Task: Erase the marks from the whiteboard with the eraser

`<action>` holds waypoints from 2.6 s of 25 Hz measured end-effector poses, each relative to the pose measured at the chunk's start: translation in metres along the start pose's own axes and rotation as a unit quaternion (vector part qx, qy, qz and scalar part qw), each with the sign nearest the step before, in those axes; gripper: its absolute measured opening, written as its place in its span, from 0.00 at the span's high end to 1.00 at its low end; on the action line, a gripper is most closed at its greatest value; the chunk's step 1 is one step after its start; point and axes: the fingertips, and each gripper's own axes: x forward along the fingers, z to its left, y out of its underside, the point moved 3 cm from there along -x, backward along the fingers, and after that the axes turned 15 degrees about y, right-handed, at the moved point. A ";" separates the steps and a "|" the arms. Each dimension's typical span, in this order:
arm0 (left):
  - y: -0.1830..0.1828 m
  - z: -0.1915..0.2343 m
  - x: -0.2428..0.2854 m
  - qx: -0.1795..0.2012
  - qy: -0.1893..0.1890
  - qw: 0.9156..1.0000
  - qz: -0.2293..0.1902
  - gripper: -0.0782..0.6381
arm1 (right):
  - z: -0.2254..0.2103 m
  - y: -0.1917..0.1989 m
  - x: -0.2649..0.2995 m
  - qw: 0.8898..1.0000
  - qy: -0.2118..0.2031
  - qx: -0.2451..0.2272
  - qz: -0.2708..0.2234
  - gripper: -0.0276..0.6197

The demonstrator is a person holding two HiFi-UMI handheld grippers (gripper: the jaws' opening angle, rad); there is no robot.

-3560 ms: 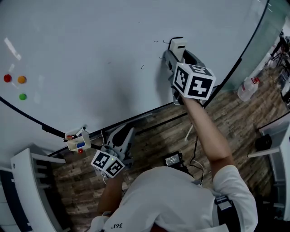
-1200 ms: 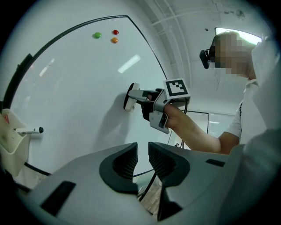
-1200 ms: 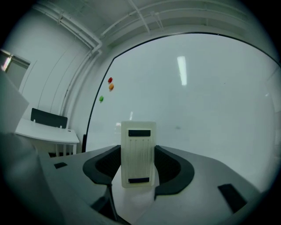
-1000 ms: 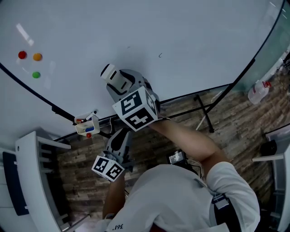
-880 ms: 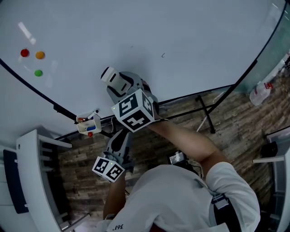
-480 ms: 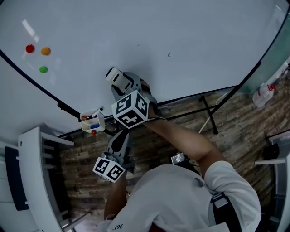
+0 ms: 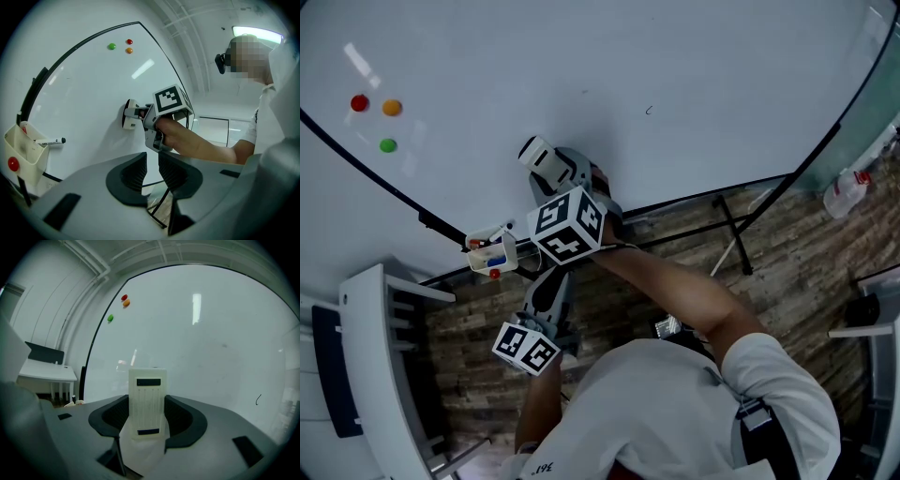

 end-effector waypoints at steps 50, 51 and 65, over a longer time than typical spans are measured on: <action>0.034 -0.048 0.130 -0.010 0.076 0.996 0.045 0.78 | -0.249 0.070 -0.042 0.989 0.129 0.064 0.022 0.57; 0.035 -0.049 0.132 -0.010 0.077 0.996 0.046 0.78 | -0.254 0.073 -0.042 0.989 0.133 0.063 0.024 0.57; 0.040 -0.060 0.156 -0.006 0.082 0.995 0.049 0.78 | -0.315 0.101 -0.052 0.983 0.162 0.076 0.036 0.57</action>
